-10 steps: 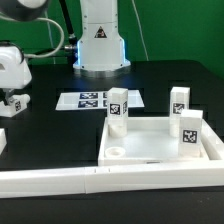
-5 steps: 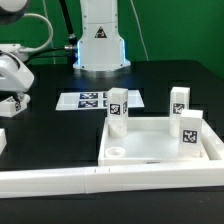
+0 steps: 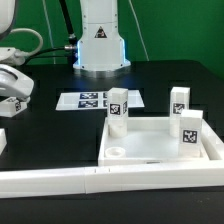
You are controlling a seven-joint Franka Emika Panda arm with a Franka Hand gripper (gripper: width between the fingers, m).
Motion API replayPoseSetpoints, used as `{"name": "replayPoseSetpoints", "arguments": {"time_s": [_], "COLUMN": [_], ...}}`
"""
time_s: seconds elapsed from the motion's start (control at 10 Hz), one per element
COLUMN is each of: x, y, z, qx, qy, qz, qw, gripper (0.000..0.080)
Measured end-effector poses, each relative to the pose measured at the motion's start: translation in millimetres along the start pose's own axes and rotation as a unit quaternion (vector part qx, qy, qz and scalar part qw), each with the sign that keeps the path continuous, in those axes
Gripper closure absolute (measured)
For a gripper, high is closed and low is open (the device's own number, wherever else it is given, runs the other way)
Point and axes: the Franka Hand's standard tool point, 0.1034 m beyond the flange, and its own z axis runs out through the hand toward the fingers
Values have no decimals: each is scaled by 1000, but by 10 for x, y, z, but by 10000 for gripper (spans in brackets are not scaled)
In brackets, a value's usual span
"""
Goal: Assemble square table
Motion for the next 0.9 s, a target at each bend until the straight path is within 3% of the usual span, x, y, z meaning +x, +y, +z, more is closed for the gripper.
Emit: {"name": "replayPoseSetpoints", "arguments": {"time_s": [0.2,0.3,0.5,0.7,0.8,0.9], "x": [12,-13,4,-10,-9,-9], "y": [186,202,78,101,113,112], "z": [104,176,319,395,388,390], "qx": [6,13,11,26,24,24], "qy": [-12,-24,-38,-49,-48,-48], "qz": [10,29,41,49,49,49], "qw": [1000,999,998,997,997,997], "gripper": [150,150,150,150,150,280]}}
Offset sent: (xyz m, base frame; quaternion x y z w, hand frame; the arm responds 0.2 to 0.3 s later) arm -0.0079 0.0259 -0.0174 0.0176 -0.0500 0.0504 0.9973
